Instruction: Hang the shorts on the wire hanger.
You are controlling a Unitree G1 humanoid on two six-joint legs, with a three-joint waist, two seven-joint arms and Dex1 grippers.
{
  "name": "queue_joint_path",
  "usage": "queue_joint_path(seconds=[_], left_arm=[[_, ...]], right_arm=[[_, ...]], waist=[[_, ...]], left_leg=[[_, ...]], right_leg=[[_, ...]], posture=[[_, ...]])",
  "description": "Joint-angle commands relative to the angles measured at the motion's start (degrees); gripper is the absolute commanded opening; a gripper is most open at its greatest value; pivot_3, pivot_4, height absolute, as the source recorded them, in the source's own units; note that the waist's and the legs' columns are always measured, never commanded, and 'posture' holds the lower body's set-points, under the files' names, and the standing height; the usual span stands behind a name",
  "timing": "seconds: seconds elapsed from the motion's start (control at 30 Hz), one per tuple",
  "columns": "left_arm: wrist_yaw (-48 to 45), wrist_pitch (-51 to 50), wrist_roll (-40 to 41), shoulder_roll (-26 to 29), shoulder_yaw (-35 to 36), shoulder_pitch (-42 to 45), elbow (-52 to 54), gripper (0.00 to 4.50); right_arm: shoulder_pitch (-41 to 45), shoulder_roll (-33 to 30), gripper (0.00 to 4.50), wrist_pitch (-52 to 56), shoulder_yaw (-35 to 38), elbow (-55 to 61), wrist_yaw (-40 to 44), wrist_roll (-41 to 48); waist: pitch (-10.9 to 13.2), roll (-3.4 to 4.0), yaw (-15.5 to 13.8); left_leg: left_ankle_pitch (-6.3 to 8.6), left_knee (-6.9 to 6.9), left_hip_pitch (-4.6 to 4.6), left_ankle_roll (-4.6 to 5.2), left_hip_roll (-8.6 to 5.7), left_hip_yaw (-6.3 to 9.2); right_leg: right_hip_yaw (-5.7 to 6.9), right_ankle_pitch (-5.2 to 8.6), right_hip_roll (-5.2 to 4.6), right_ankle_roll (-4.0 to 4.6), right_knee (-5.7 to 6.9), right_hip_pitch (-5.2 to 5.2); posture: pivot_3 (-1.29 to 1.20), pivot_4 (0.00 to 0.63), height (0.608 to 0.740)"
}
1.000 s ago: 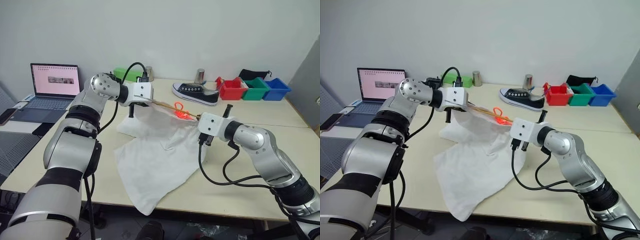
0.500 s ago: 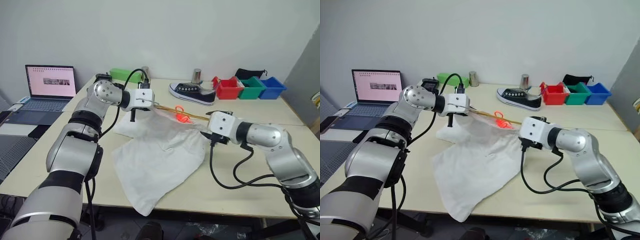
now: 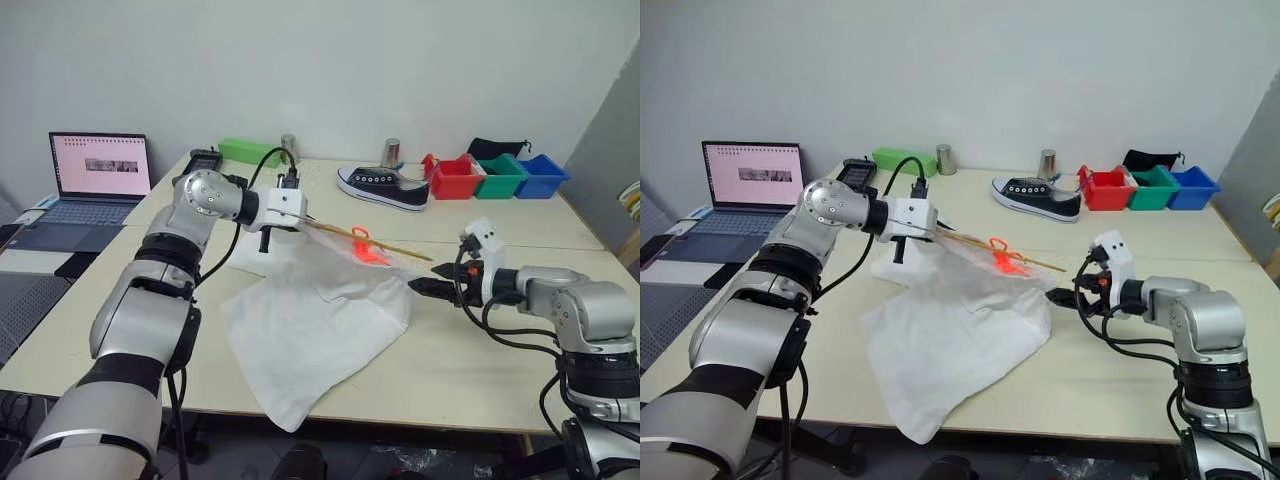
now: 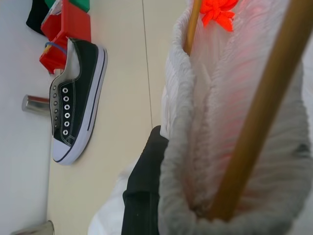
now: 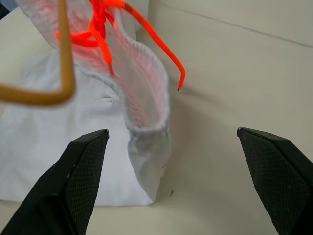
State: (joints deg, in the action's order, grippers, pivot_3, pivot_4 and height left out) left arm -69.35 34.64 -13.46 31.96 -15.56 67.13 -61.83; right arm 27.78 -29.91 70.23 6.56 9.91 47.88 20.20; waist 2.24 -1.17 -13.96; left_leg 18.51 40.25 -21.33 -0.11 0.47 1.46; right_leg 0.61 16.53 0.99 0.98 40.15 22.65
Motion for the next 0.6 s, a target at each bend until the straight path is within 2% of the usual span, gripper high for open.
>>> queue_joint_path(seconds=[0.03, 0.2, 0.3, 0.6], left_arm=[[0.3, -0.6, 1.9, 0.8, 1.6, -0.1, 3.3, 0.00], [0.4, -1.1, 2.1, 1.4, 1.8, -1.1, 4.6, 0.00], [0.6, -1.2, 2.0, 1.7, 1.8, -1.5, 5.0, 0.00], [1.0, -1.7, 2.2, 1.4, 1.7, -2.0, 5.7, 0.00]], right_arm=[[2.1, 3.6, 4.46, 0.8, 0.9, -1.1, -2.9, 3.3], [3.3, 5.6, 4.46, 1.0, 0.9, -2.3, -4.8, 5.5], [3.6, 6.1, 3.99, 1.2, 1.4, -2.8, -5.8, 6.7], [3.1, 5.7, 1.81, 0.6, 1.7, -2.9, -7.8, 9.1]], waist=[[0.0, 0.00, 0.1], [0.0, 0.00, -0.1], [0.0, 0.00, -0.2], [0.0, 0.00, -0.2]], left_leg=[[0.00, 0.00, 0.01, 0.00, 0.01, 0.00], [0.00, 0.00, 0.07, 0.00, 0.00, -0.01], [0.00, 0.00, 0.07, 0.00, -0.02, -0.01], [0.00, 0.00, 0.07, 0.00, 0.00, 0.00]], right_leg=[[-0.01, 0.00, 0.01, 0.00, 0.02, 0.00], [-0.01, 0.00, 0.01, 0.00, 0.18, 0.02], [-0.02, 0.00, 0.00, 0.00, 0.18, 0.01], [-0.01, 0.00, 0.00, 0.00, 0.18, 0.02]], posture=[[0.36, 0.000, 0.740], [0.38, 0.000, 0.740], [0.38, 0.000, 0.740], [0.37, 0.000, 0.740]])
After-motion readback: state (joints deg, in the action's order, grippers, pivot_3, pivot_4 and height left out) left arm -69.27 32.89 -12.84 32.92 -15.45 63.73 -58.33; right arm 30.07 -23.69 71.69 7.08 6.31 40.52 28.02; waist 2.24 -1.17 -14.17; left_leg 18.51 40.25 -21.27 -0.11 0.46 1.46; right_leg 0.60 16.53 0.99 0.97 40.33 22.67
